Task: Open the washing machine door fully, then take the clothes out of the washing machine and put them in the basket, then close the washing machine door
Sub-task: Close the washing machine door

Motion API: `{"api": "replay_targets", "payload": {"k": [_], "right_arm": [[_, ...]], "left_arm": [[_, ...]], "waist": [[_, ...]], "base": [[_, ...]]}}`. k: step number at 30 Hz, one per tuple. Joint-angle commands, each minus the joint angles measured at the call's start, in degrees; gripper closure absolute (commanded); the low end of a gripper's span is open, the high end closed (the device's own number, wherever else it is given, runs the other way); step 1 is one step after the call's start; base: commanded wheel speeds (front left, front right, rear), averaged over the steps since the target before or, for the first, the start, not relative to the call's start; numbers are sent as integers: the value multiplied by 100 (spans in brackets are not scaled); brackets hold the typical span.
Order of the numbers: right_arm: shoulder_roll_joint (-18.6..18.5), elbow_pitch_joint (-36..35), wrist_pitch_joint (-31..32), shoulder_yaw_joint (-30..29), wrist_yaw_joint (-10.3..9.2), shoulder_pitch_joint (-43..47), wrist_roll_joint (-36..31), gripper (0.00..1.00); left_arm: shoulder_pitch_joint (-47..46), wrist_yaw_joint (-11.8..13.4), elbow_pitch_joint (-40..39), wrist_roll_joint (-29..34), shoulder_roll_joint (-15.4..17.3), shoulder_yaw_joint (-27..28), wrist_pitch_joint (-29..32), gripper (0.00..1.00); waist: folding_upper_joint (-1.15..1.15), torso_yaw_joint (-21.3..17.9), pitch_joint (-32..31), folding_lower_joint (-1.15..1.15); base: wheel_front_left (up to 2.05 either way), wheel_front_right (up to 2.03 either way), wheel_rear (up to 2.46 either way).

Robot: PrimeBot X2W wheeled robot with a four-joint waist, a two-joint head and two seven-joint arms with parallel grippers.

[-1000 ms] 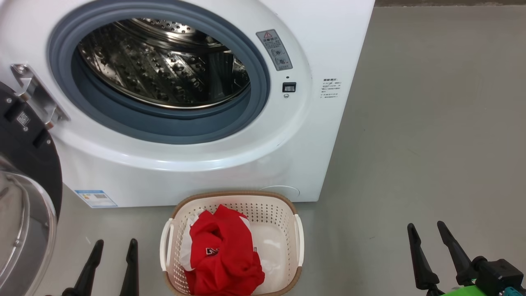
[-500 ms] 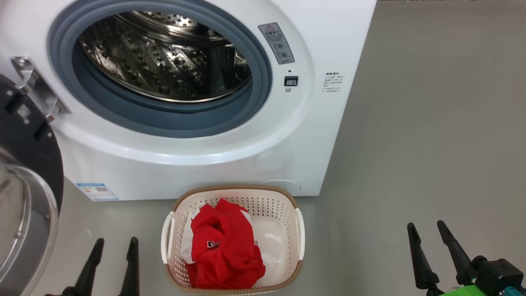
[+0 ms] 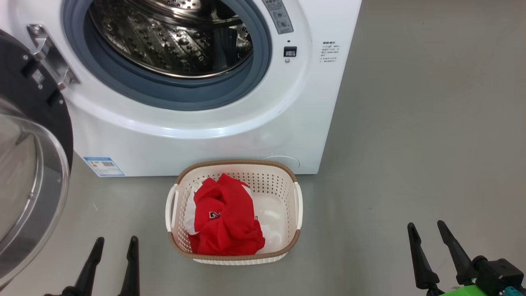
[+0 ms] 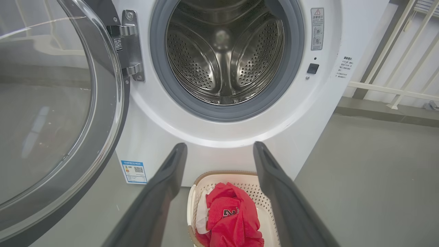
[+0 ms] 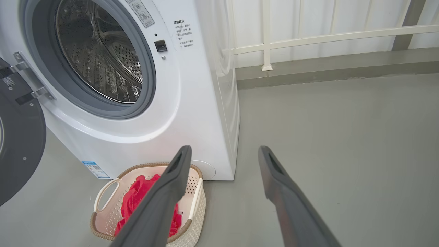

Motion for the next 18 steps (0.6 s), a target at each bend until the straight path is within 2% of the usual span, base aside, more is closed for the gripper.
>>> {"api": "replay_targets", "payload": {"k": [1, 10, 18], "right_arm": [[-73, -149, -36, 113, 36, -109, 6, 0], [-73, -141, -36, 137, 36, -107, -19, 0], [-83, -138, -36, 203, 36, -147, -91, 0]], "left_arm": [[-137, -31, -166, -19, 30, 211, -46, 0], [-124, -31, -106, -52, 23, 167, -46, 0], [-210, -31, 19, -97, -17, 150, -46, 0]], "waist": [[0, 5, -3, 0], [0, 26, -14, 0], [0, 226, 37, 0]], "base": [[-53, 53, 0], [-9, 9, 0], [0, 0, 0]]}}
